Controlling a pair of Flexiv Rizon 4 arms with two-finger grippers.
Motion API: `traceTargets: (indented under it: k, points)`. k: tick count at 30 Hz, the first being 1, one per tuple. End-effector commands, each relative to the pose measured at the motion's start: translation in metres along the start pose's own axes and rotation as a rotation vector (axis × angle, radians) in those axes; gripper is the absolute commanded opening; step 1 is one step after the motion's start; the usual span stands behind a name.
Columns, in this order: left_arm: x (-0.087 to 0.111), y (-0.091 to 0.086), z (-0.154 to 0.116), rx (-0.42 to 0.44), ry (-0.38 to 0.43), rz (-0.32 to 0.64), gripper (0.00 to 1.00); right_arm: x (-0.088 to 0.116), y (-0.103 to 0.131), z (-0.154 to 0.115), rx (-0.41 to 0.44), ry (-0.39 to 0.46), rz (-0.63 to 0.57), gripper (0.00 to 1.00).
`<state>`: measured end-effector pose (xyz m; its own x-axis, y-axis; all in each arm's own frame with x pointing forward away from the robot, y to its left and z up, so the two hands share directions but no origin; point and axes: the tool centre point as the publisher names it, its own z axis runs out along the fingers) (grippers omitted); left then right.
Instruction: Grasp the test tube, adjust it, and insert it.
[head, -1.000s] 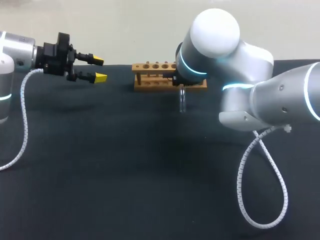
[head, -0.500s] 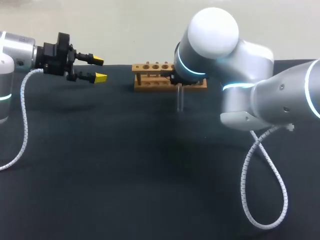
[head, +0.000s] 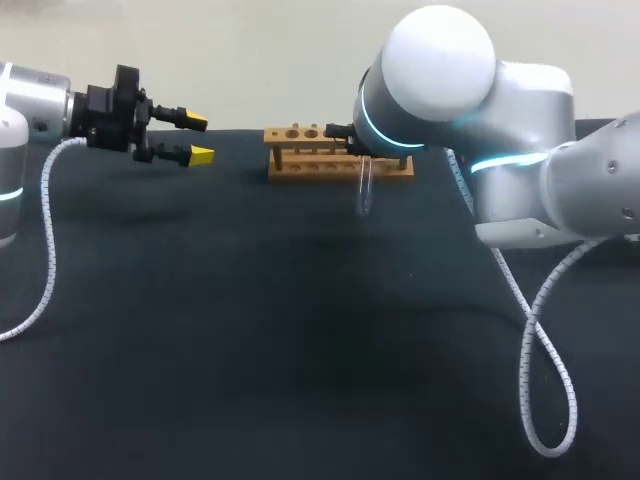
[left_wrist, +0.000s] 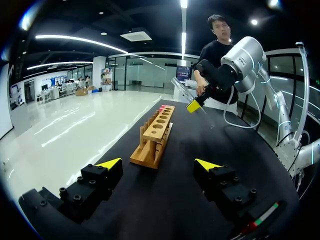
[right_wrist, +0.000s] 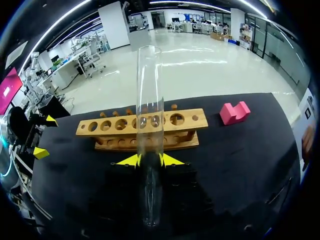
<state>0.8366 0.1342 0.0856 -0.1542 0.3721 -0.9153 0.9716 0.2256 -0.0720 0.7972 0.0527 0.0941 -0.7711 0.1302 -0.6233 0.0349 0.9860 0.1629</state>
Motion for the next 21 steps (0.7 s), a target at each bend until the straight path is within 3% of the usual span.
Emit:
traceTargets:
  k: [1,21]
  points:
    - [0.001,-0.002,0.0,-0.006,-0.003,0.003,1.0,0.002,-0.005,-0.018,0.002,-0.089,0.004,0.0]
    - [0.001,-0.002,0.0,-0.006,-0.003,0.003,1.0,-0.004,-0.004,-0.032,-0.004,-0.121,0.008,0.0]
